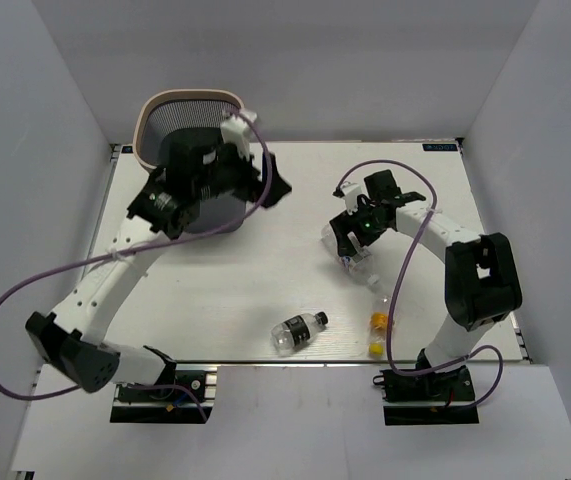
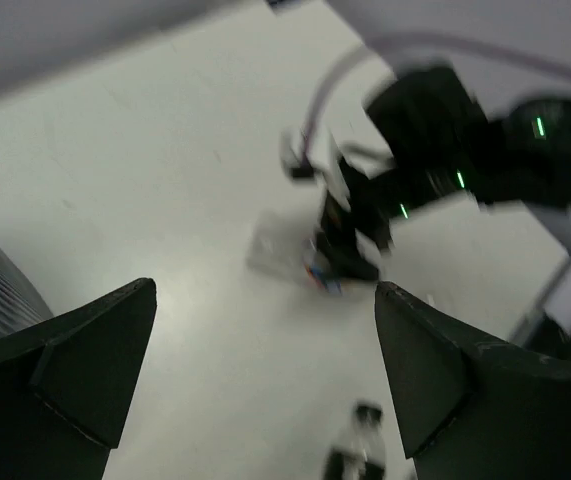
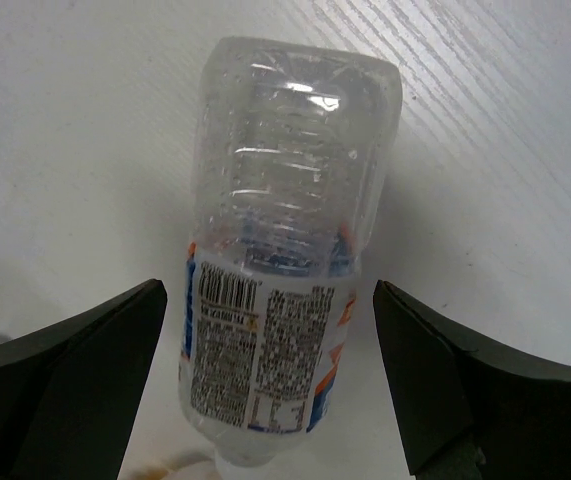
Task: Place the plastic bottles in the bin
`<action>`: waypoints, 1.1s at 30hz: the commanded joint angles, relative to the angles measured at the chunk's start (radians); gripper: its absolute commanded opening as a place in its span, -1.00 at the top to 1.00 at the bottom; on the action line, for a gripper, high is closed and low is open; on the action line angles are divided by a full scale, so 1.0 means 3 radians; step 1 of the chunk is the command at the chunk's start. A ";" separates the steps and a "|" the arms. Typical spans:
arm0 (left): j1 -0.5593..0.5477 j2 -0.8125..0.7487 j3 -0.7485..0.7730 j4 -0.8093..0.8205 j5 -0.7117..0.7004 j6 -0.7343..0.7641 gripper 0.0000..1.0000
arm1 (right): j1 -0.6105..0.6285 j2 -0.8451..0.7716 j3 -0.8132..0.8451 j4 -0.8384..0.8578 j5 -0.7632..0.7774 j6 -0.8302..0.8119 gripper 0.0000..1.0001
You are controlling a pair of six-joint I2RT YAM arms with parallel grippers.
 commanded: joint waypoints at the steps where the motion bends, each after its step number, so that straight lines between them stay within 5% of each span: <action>1: -0.0115 -0.0354 -0.0713 -0.0067 0.0484 -0.0168 -1.00 | 0.0064 0.0107 0.0191 0.0143 0.0103 -0.0062 -0.80; 9: -0.0362 -0.0871 -0.1890 0.0024 0.0239 -0.0603 -1.00 | 0.0212 0.0301 0.0120 0.0291 0.0476 -0.0134 -0.71; 11: -0.0453 -0.0901 -0.2054 0.0025 0.0188 -0.0644 -1.00 | 0.0207 0.0332 0.0150 0.0250 0.0486 -0.0149 -0.45; 12: -0.0454 -0.0901 -0.2105 0.0025 0.0157 -0.0679 -1.00 | 0.0212 0.0357 0.0171 0.0235 0.0481 -0.0165 -0.07; 16: -0.0632 -0.0901 -0.2259 0.0025 0.0091 -0.0716 -1.00 | 0.0197 0.0322 0.0507 -0.0081 0.0298 -0.0226 0.71; 21: -0.0770 -0.0901 -0.2361 0.0025 0.0060 -0.0716 -1.00 | 0.0248 0.0158 0.1279 -0.0587 -0.0319 -0.0349 0.75; 26: -0.0903 -0.0871 -0.2509 0.0065 0.0029 -0.0792 -1.00 | 0.0381 0.0408 0.3106 -0.0620 -0.0797 -0.0002 0.75; 32: -0.1067 -0.0932 -0.2612 0.0101 -0.0108 -0.0869 -1.00 | 0.0647 0.0593 0.3414 0.0662 -0.1344 0.0570 0.69; 33: -0.1103 -0.0932 -0.2612 0.0101 -0.0109 -0.0869 -1.00 | 0.0718 0.0593 0.3362 0.1363 -0.1380 0.0637 0.69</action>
